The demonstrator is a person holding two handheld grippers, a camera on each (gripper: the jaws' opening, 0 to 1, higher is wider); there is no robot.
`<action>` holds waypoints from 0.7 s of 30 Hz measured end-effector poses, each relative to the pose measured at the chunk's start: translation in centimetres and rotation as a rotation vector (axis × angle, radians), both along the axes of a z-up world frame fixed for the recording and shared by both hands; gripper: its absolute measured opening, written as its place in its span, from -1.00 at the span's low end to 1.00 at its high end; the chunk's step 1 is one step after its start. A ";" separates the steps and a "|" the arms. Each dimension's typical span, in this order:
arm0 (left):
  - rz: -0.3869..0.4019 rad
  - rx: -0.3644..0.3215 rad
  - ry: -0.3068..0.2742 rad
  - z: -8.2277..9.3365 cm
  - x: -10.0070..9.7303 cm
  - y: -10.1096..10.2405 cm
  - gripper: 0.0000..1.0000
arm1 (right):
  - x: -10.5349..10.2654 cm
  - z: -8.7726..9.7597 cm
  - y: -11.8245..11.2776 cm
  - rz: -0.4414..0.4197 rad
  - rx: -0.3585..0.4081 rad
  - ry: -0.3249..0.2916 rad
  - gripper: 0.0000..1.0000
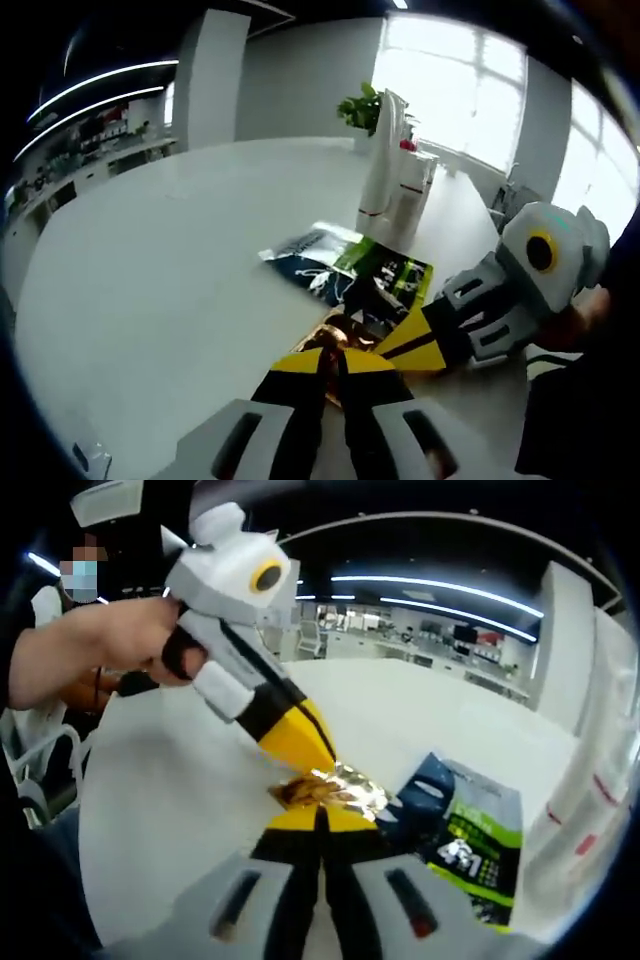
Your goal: Arrange the skincare products in the storage area until every visible bottle or jar stands upright without overlapping.
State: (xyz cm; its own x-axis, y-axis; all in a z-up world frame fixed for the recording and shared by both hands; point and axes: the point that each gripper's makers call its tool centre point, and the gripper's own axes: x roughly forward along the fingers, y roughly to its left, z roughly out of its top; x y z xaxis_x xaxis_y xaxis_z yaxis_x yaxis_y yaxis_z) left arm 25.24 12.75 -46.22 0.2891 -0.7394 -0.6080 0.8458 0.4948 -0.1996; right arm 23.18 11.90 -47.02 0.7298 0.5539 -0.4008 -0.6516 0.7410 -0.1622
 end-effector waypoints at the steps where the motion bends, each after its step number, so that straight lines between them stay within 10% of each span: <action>1: -0.004 0.001 0.003 -0.1 -0.1 -0.1 -0.94 | 0.0 0.0 0.0 0.001 0.002 0.001 -1.00; 21: 0.011 0.035 0.023 -1.4 -1.3 0.6 -0.99 | 0.2 0.0 0.3 0.044 -0.003 -0.022 -1.00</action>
